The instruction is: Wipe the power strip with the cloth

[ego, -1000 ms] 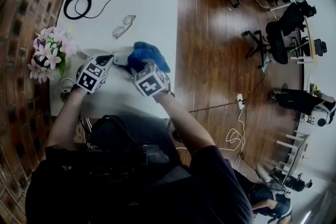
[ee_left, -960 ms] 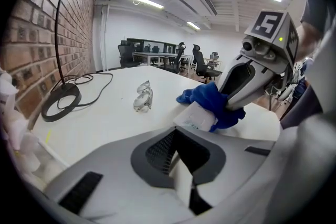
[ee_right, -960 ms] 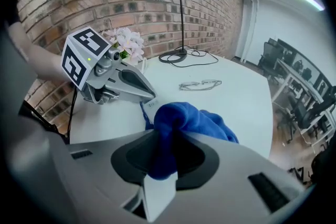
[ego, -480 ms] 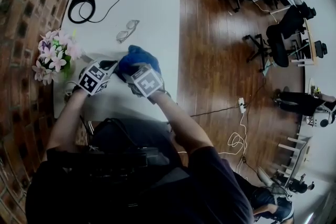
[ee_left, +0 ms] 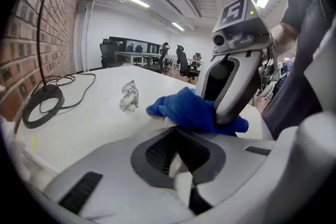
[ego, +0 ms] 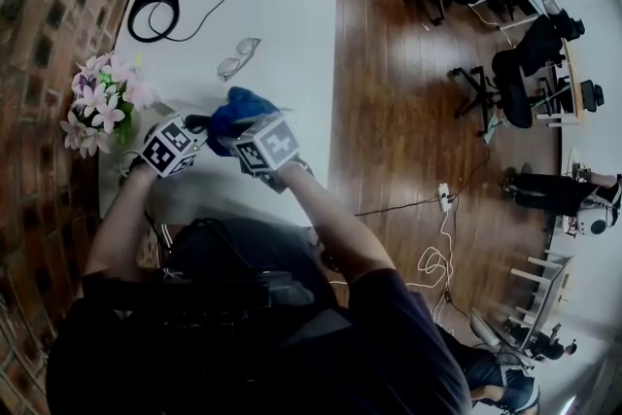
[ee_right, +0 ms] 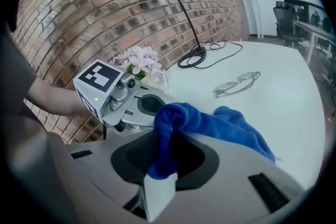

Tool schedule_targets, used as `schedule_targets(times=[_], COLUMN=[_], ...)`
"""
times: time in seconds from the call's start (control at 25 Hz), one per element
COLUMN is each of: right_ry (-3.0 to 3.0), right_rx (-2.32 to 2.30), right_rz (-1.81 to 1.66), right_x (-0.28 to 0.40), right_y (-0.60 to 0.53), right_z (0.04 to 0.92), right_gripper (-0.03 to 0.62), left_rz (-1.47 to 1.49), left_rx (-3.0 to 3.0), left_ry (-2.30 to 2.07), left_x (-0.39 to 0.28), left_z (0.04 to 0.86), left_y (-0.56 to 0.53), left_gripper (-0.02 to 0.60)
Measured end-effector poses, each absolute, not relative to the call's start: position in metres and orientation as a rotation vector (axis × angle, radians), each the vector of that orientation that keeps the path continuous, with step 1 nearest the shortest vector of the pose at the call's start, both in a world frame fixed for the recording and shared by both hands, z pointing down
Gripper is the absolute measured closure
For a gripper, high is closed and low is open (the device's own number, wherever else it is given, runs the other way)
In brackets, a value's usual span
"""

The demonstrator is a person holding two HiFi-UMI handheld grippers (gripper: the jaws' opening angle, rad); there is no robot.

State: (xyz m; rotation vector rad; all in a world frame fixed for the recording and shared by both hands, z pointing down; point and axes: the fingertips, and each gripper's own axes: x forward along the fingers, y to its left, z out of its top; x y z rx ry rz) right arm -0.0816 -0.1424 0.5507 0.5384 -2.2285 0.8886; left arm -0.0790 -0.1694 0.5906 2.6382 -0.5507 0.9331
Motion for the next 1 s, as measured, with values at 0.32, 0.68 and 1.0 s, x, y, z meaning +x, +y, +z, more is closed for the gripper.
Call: schedule_targets(times=[0.32,0.68,1.0], right_ry=[-2.231,-2.146,-2.151], right_rx=[0.624,0.592,0.683], right_rz=[0.548,0.418,0.590], right_x=[-0.086,-0.090,-0.083], right_y=[-0.157,-0.161,-0.168], right_z=[0.547,0.566,0.565], right_gripper=[0.511,0.510,0.512], left_rz=[0.940,0.813,0.858], left_rx=[2.625,2.554,2.500], left_ry=[-0.549,-0.755,-0.856], left_x=[-0.079,-0.105,-0.107], left_z=[0.591,0.573,0.578], left_y=[-0.169,-0.177,-0.195], left_gripper=[0.575,0.580,0.578])
